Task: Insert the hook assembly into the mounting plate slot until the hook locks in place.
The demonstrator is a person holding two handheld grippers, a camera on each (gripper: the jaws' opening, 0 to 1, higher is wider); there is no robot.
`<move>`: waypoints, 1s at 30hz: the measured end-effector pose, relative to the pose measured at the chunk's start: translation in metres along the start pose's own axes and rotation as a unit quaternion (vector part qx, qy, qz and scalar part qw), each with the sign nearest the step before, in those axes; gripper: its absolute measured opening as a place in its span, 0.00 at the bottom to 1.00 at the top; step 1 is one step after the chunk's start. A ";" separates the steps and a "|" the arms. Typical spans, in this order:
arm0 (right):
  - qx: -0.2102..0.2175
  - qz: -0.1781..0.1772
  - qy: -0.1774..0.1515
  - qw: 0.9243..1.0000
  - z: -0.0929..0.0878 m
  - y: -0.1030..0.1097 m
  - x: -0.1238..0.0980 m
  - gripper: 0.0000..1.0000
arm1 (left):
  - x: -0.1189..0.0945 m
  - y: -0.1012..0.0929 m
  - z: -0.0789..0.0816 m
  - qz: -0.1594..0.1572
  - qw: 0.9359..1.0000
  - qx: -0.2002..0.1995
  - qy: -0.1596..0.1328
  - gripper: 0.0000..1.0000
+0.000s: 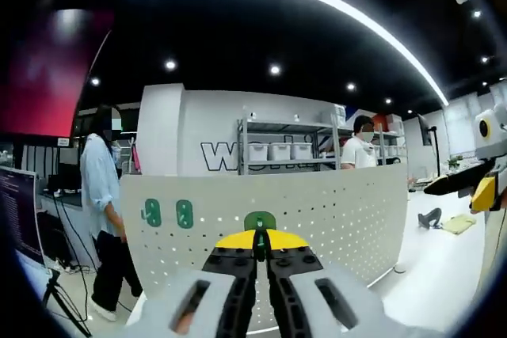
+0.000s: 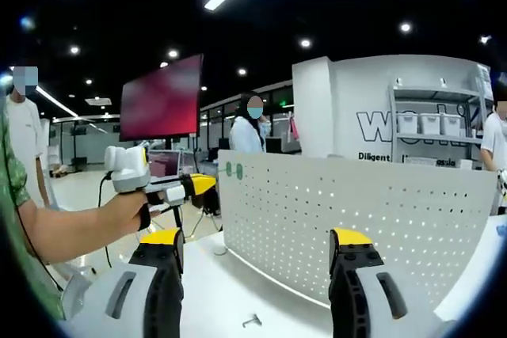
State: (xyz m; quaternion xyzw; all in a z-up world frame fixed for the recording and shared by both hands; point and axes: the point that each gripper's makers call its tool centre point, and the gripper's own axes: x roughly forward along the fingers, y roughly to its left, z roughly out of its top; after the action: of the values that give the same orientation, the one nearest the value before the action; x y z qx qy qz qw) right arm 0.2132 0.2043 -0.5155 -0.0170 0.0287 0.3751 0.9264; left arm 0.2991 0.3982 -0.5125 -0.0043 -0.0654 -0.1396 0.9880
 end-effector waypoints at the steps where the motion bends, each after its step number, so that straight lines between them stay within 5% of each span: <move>1: 0.000 0.000 0.000 1.000 0.000 0.000 0.000 0.76 | 0.002 0.001 0.001 0.002 1.000 0.001 -0.001 0.03; 16: -0.001 -0.005 0.000 1.000 0.003 -0.010 0.003 0.76 | 0.044 0.019 0.018 0.016 0.999 0.035 -0.020 0.03; 30: 0.003 -0.010 0.009 1.000 -0.004 -0.018 0.007 0.75 | 0.070 0.029 0.014 0.036 0.997 0.056 -0.024 0.03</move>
State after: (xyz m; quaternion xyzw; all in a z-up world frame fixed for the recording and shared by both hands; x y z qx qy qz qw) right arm 0.2305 0.1955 -0.5196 -0.0175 0.0380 0.3659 0.9297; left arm 0.3722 0.4069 -0.4895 0.0457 -0.0968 -0.0995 0.9893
